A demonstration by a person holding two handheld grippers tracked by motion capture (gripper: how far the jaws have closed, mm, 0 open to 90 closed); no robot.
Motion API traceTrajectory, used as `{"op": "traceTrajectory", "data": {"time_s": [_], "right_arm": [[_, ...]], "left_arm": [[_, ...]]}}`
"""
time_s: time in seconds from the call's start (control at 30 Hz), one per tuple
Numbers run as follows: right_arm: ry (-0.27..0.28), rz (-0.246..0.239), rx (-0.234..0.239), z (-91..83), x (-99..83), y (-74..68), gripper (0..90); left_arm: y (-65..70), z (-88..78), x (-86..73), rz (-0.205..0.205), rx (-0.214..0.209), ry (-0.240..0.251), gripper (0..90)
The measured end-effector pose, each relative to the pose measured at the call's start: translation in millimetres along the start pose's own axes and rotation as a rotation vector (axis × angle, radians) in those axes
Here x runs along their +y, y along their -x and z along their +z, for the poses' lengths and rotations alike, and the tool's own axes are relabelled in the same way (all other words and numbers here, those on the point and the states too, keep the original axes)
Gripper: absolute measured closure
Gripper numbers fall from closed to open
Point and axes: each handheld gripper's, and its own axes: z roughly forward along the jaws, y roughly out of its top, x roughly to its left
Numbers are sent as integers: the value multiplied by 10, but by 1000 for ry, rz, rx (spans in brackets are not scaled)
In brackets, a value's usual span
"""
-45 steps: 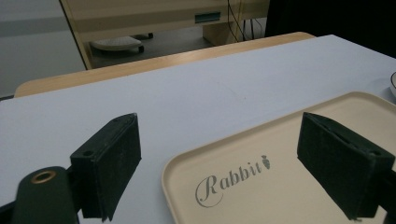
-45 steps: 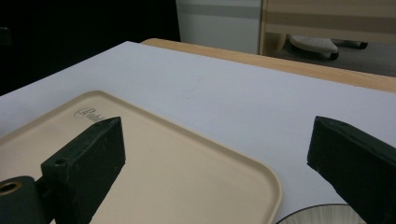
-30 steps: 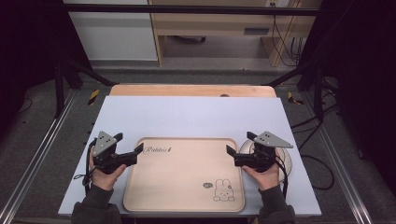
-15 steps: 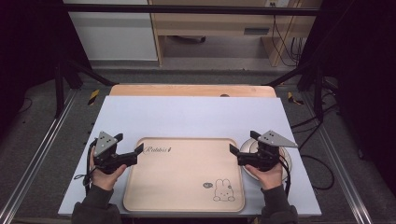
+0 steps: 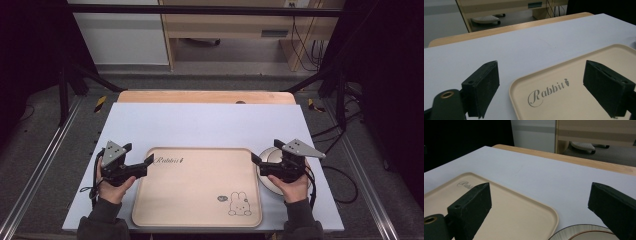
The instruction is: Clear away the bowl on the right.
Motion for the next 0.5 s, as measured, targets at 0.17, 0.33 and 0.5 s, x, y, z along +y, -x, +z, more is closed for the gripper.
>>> {"op": "traceTrajectory", "data": {"time_s": [0.17, 0.33, 0.5], "right_arm": [[5, -1, -8, -28, 12, 23, 50], [-5, 2, -25, -62, 21, 60, 52], [0, 7, -40, -101, 32, 88, 59]], "left_arm": [[-10, -3, -3, -3, 1, 0, 131], [-6, -1, -1, -1, 1, -1, 131], [-7, 3, -6, -1, 2, -3, 131]]}}
